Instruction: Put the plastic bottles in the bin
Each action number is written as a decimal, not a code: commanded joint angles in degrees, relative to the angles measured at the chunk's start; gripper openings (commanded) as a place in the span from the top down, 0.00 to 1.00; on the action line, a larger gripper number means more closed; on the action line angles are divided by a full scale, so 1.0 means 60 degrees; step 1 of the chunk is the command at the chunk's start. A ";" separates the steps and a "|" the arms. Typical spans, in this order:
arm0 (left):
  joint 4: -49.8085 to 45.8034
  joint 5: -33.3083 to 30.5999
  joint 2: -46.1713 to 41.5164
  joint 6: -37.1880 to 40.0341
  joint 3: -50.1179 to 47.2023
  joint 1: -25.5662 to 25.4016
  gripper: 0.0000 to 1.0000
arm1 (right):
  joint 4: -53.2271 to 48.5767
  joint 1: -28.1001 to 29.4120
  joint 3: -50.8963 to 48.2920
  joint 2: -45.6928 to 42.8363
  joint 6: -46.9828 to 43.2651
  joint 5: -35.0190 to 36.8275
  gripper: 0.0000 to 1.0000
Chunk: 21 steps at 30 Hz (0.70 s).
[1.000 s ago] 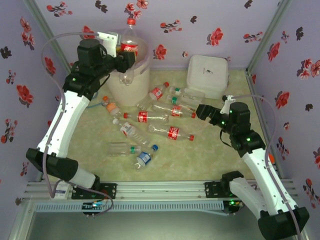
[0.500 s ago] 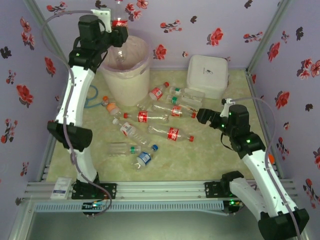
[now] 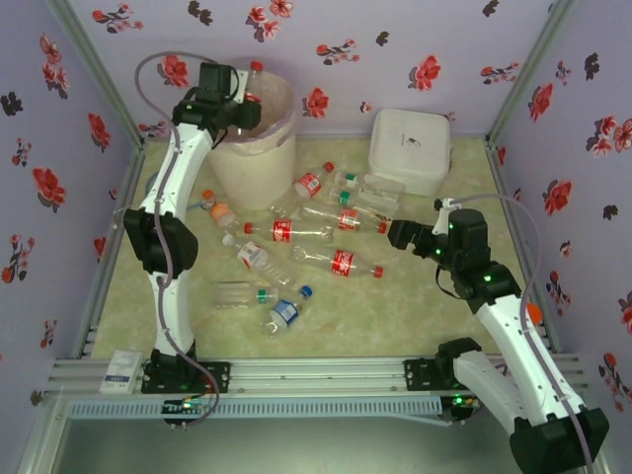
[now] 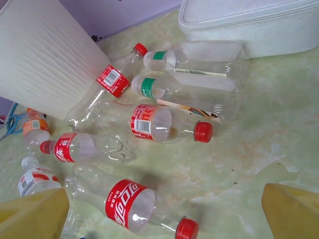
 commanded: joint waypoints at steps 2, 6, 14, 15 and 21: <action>0.0652 -0.0115 -0.0640 0.0337 -0.0581 0.0064 0.98 | 0.0051 -0.0050 -0.0088 0.0098 -0.0365 -0.0218 0.00; 0.0773 -0.0078 -0.0698 0.0288 -0.0752 0.0065 0.60 | 0.0014 -0.0049 -0.0196 0.0137 -0.0366 -0.0271 0.00; 0.0767 -0.0035 -0.0845 0.0344 -0.0580 0.0068 0.16 | -0.0307 -0.0048 -0.0169 0.0128 -0.0160 -0.0154 0.00; 0.0735 -0.0017 -0.0858 0.0347 -0.0517 0.0067 0.14 | -0.0387 -0.0055 -0.0143 0.0133 -0.0028 -0.0134 0.00; 0.0598 0.0035 -0.1001 0.0380 -0.0233 0.0069 0.08 | -0.0869 -0.0051 -0.0229 0.0052 0.2010 -0.0217 0.00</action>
